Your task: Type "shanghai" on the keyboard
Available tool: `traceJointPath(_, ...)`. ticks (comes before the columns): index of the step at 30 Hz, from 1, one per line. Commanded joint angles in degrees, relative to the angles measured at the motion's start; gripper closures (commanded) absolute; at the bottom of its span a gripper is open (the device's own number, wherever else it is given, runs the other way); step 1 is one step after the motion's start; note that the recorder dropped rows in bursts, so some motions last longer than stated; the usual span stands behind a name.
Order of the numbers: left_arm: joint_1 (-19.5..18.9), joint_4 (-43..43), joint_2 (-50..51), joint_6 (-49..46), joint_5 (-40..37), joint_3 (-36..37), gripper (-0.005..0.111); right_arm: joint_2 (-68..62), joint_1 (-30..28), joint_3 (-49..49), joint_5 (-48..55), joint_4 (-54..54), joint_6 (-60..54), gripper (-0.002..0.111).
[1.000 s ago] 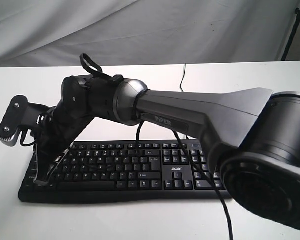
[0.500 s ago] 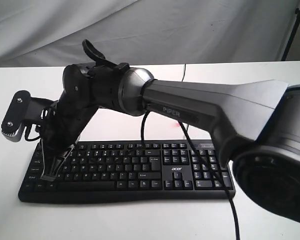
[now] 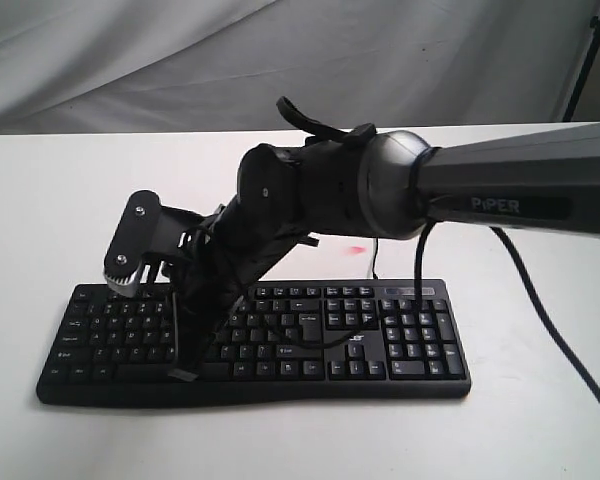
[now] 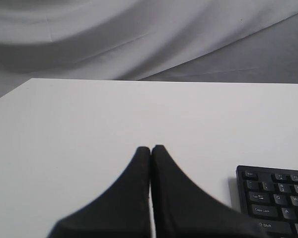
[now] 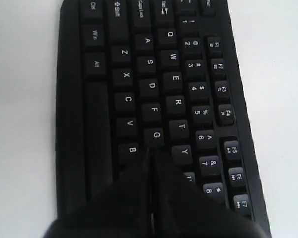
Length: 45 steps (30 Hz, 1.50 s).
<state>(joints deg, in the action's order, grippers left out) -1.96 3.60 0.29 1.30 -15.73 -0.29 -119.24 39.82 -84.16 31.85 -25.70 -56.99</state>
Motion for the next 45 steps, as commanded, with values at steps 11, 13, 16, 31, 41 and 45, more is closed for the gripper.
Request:
traceJointPath(11,0.21,-0.04,-0.29,0.09,0.49,0.29,0.106,-1.68,-0.43,2.06,-1.16,-7.42,-7.56,0.108)
traceJointPath(13,0.21,-0.04,-0.29,0.09,0.49,0.29,0.106,-1.8,-0.43,2.06,-1.16,-7.51,-7.69,0.108)
traceJointPath(16,0.21,-0.04,-0.29,0.09,0.49,0.29,0.106,-1.8,-0.43,2.06,-0.85,-7.7,-8.27,0.108)
traceJointPath(31,0.21,-0.04,-0.29,0.09,0.49,0.29,0.106,-2.99,-0.43,2.06,-1.37,-8.75,-10.67,0.108)
traceJointPath(41,0.21,-0.04,-0.29,0.09,0.49,0.29,0.106,-3.12,-0.53,2.06,-2.11,-8.93,-10.88,0.108)
traceJointPath(45,0.21,-0.04,-0.29,0.09,0.49,0.29,0.106,-3.12,-0.53,2.06,-2.31,-9.16,-10.88,0.108)
